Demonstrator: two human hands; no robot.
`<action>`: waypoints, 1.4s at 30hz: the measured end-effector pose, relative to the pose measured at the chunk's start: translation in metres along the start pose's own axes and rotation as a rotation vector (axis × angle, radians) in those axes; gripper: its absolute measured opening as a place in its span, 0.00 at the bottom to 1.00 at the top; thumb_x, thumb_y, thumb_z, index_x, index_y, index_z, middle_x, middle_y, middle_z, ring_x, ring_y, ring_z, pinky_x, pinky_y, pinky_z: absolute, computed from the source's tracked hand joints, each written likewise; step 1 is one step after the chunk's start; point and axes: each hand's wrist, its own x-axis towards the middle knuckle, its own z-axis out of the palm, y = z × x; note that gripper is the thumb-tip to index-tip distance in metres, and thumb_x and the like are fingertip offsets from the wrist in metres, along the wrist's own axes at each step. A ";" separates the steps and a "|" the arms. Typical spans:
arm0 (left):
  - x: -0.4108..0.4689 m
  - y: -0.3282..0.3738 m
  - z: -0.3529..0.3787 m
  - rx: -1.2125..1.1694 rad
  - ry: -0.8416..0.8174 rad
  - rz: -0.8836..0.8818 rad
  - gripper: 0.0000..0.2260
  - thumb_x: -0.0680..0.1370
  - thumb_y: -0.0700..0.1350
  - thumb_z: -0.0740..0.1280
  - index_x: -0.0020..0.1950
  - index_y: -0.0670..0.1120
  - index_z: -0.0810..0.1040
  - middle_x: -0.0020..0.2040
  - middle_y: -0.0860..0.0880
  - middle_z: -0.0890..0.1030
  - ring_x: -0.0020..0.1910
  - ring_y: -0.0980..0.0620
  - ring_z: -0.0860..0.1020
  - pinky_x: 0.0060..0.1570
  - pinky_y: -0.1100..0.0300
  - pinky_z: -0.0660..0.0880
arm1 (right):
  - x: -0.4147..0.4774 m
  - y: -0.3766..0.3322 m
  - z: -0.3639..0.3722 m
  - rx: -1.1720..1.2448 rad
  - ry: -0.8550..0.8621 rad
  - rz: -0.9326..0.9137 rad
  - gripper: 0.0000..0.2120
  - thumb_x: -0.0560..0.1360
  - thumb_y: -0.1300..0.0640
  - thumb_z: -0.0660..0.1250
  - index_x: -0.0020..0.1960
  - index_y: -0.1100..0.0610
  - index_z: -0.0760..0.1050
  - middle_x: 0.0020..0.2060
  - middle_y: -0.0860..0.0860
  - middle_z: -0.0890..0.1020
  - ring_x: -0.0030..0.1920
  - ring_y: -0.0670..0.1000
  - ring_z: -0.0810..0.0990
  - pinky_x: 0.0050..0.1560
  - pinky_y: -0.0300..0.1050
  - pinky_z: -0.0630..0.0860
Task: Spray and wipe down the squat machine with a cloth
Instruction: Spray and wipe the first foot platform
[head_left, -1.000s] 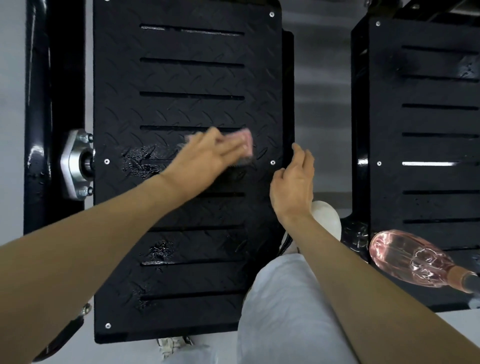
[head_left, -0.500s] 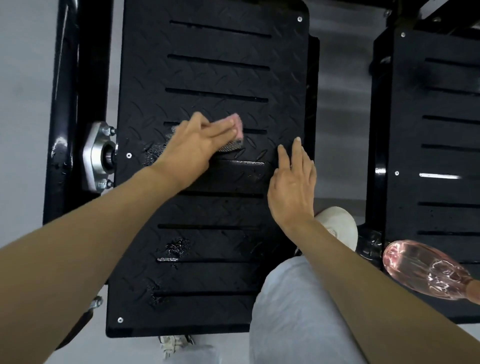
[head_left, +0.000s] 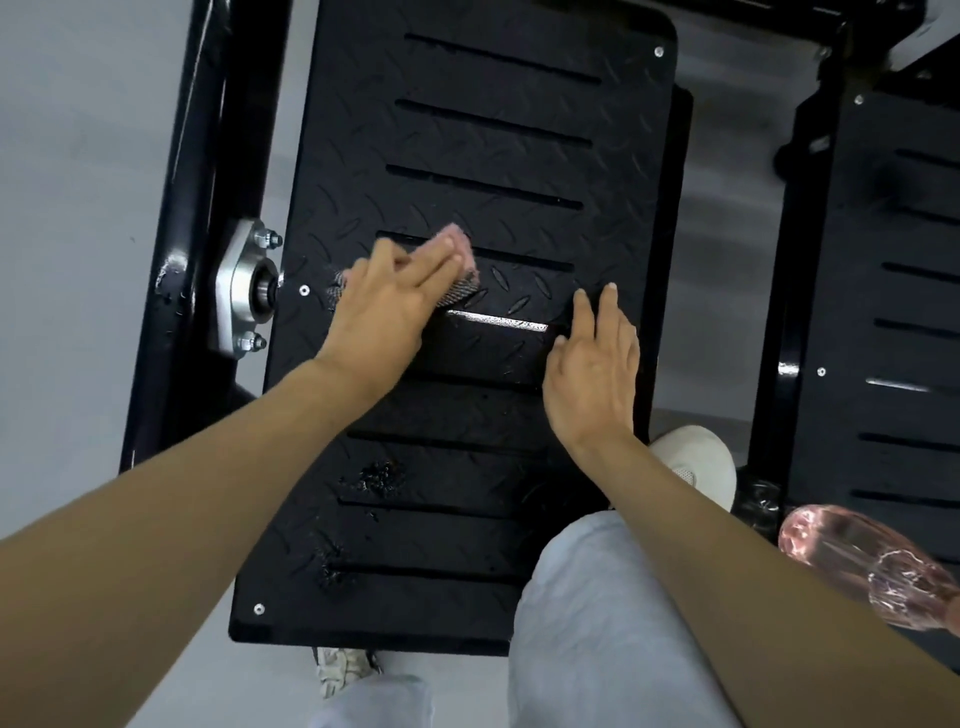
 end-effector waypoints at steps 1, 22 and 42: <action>-0.002 0.006 0.001 -0.017 0.002 -0.082 0.34 0.63 0.26 0.69 0.69 0.42 0.72 0.69 0.47 0.73 0.47 0.39 0.71 0.41 0.50 0.70 | -0.001 -0.001 0.001 0.008 0.001 -0.007 0.25 0.82 0.56 0.53 0.77 0.60 0.51 0.77 0.59 0.49 0.76 0.56 0.52 0.76 0.53 0.48; -0.043 -0.025 -0.005 0.138 -0.149 0.238 0.33 0.71 0.32 0.66 0.75 0.45 0.63 0.75 0.49 0.64 0.51 0.45 0.71 0.47 0.52 0.74 | -0.004 -0.043 0.011 -0.015 -0.069 -0.223 0.42 0.76 0.37 0.60 0.78 0.56 0.45 0.77 0.55 0.42 0.77 0.52 0.44 0.74 0.51 0.38; -0.060 -0.053 -0.005 0.018 -0.036 -0.265 0.32 0.69 0.28 0.64 0.73 0.42 0.67 0.73 0.46 0.68 0.50 0.42 0.70 0.49 0.53 0.73 | -0.004 -0.050 0.013 -0.084 -0.136 -0.173 0.42 0.76 0.39 0.62 0.78 0.57 0.44 0.77 0.54 0.41 0.77 0.53 0.42 0.75 0.54 0.39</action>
